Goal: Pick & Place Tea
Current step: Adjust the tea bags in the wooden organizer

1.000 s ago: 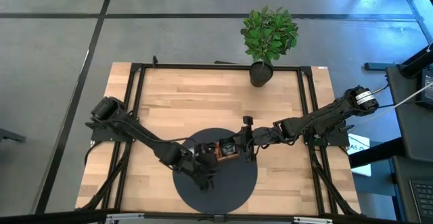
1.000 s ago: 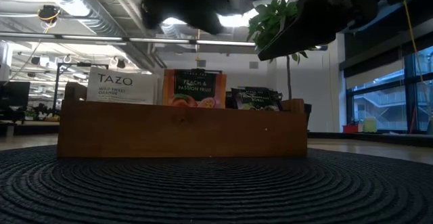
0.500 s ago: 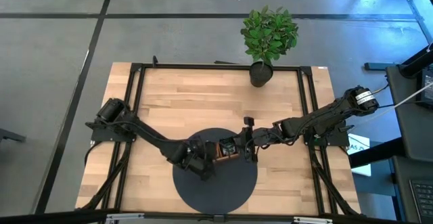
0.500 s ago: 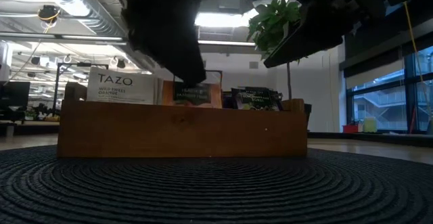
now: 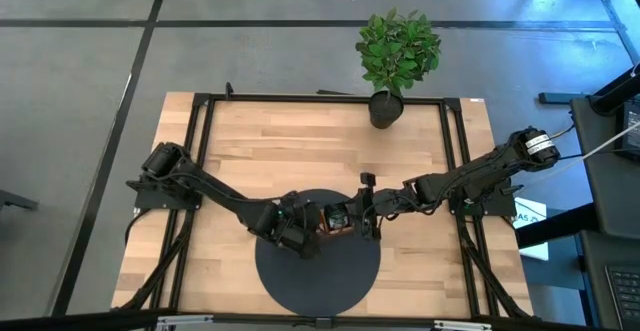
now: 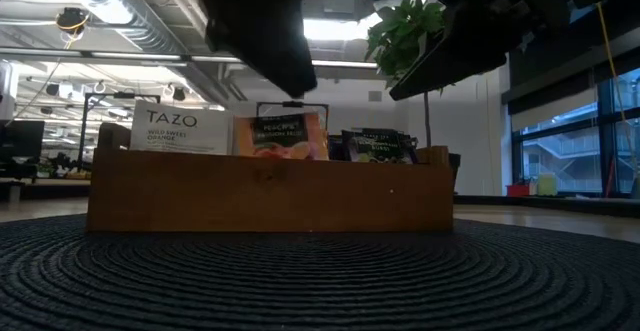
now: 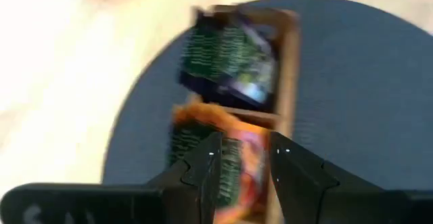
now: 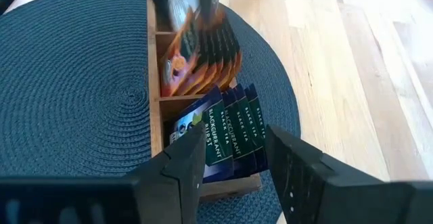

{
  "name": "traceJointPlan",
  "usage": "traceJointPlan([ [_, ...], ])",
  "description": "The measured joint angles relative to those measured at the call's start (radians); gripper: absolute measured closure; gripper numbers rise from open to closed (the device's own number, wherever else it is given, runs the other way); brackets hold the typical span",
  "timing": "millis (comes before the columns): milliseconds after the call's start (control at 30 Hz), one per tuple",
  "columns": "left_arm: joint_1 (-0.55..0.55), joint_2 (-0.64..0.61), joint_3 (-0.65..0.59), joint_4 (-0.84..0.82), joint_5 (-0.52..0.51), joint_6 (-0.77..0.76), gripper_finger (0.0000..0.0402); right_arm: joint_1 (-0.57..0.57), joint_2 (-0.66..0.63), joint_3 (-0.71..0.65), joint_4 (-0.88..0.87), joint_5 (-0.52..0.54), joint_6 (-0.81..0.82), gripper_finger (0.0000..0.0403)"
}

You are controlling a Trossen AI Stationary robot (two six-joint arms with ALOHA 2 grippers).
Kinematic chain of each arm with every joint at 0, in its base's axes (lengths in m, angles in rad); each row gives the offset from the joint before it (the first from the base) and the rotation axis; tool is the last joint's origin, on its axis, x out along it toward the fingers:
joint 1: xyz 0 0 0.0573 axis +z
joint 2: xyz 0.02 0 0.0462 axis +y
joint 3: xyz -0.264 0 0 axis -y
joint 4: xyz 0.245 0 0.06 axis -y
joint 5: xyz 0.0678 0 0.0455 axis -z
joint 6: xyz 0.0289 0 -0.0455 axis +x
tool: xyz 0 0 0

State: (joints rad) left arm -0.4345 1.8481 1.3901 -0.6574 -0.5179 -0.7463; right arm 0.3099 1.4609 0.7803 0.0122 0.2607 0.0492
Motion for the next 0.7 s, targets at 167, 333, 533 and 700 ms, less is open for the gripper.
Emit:
traceJointPlan([
  [167, -0.024, 0.000, 0.025, -0.001, 0.066, 0.011, 0.0281, 0.000, 0.000, 0.000, -0.001, 0.000, 0.002, 0.0247],
  [333, -0.084, 0.004, 0.025, 0.082, 0.057, -0.038, 0.0284, 0.001, 0.000, 0.000, -0.048, 0.000, 0.045, 0.0247],
  [533, -0.121, 0.064, 0.024, 0.107, -0.045, -0.105, 0.0282, 0.001, 0.000, 0.000, -0.126, -0.001, 0.113, 0.0247],
  [700, -0.086, 0.121, 0.024, 0.108, -0.122, -0.095, 0.0285, 0.001, 0.000, 0.000, -0.115, -0.002, 0.132, 0.0247],
])
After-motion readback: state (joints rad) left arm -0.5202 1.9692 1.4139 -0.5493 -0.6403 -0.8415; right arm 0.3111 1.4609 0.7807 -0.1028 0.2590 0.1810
